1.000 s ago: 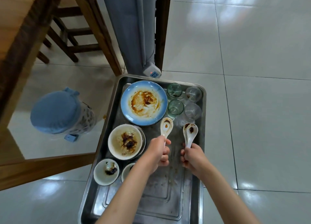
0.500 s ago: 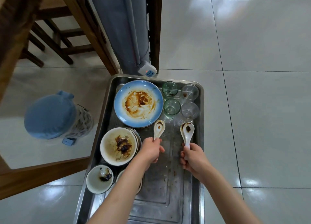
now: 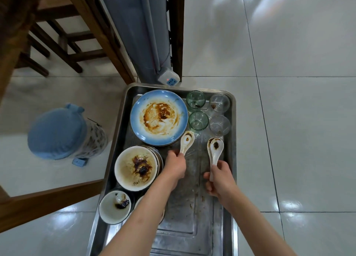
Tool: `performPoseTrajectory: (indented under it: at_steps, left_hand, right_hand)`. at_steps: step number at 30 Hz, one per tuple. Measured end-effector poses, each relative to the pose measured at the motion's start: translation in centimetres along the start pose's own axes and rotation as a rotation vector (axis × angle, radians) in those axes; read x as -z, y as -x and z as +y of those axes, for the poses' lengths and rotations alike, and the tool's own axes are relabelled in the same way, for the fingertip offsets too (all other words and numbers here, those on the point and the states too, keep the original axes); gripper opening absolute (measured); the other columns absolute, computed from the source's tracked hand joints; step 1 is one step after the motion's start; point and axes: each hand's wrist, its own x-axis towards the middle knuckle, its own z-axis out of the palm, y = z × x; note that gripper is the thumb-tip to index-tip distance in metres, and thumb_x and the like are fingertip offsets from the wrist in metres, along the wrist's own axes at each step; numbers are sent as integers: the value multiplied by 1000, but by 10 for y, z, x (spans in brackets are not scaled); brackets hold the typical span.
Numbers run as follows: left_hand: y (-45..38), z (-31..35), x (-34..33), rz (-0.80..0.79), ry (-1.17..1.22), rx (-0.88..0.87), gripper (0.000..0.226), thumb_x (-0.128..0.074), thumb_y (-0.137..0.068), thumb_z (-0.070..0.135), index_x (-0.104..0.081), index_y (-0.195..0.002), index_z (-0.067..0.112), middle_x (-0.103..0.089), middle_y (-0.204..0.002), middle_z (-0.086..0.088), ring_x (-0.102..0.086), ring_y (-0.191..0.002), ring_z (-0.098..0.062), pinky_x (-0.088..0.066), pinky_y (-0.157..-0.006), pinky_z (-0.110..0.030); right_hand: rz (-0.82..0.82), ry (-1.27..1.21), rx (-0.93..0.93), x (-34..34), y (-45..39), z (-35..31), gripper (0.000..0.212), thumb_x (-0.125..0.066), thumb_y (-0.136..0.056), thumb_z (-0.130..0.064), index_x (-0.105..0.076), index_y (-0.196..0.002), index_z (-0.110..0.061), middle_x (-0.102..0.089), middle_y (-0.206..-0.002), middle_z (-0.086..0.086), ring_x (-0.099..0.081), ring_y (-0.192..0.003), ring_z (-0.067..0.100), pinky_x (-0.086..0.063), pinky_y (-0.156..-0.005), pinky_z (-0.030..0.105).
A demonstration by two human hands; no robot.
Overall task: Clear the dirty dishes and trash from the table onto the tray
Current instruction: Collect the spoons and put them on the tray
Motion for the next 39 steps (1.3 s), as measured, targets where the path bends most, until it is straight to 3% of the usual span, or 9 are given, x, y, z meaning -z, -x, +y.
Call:
performPoseTrajectory:
  at_steps: [4,7,12,14,23,26,30,33,39]
  left_hand:
    - [3,-2,2,-2,-94,-94,14,-40,-96,15,-38,-109,21,-55,-119,-14,-53,-114,-36,-45,-94,-43]
    - [3,-2,5,-20,-95,-119,21,-42,-94,11,-37,-109,25,-56,-119,-11,-55,-111,-33,-47,-91,-41]
    - [8,-3,9,-40,-110,-161,38,-41,-93,4,-38,-126,25,-53,-114,-5,-58,-87,-18,-44,-58,-23]
    - [10,-2,10,-44,-124,-180,44,-40,-93,1,-37,-131,24,-52,-115,-5,-58,-85,-17,-42,-55,-20]
    - [19,-1,13,-61,-223,-187,50,-39,-93,5,-32,-139,23,-51,-125,-6,-56,-108,-25,-48,-92,-36]
    - [20,0,13,-59,-252,-197,52,-41,-93,4,-33,-140,24,-52,-124,-8,-57,-109,-27,-48,-93,-38]
    - [21,0,15,-29,-234,-217,49,-49,-92,4,-40,-137,21,-59,-106,-7,-59,-98,-24,-50,-90,-39]
    - [21,1,14,-38,-225,-214,48,-52,-91,4,-43,-135,20,-58,-95,1,-59,-97,-17,-52,-89,-41]
    - [25,0,15,-46,-267,-200,44,-57,-87,6,-50,-127,23,-65,-102,-4,-62,-94,-21,-52,-86,-38]
  right_hand:
    - [60,-80,93,-7,3,1,17,-38,-99,-20,-37,-114,-28,-52,-65,11,-40,-37,15,-35,-38,21]
    - [67,-103,126,-9,4,1,30,-42,-97,-12,-37,-122,-28,-49,-64,11,-39,-40,15,-34,-37,19]
    - [69,-111,164,-7,7,4,45,-37,-99,-11,-38,-132,-41,-46,-60,8,-39,-38,12,-36,-37,20]
    - [75,-129,156,-8,7,3,46,-36,-100,-14,-38,-134,-46,-43,-58,5,-37,-36,10,-36,-37,20]
    - [112,-117,133,-12,5,5,49,-32,-101,-16,-32,-138,-47,-34,-58,3,-29,-38,11,-30,-36,17]
    - [122,-108,127,-14,6,4,41,-34,-100,-16,-41,-130,-43,-39,-56,3,-33,-38,10,-31,-36,19]
    - [161,-42,73,-15,5,3,15,-40,-99,-20,-50,-108,-13,-52,-64,5,-43,-47,13,-34,-42,24]
    - [145,-1,62,-13,4,4,13,-43,-98,-22,-50,-97,-11,-57,-66,6,-43,-46,14,-32,-42,22]
    - [130,-21,33,-11,4,5,13,-52,-94,-21,-56,-91,-9,-62,-71,7,-49,-52,15,-34,-45,23]
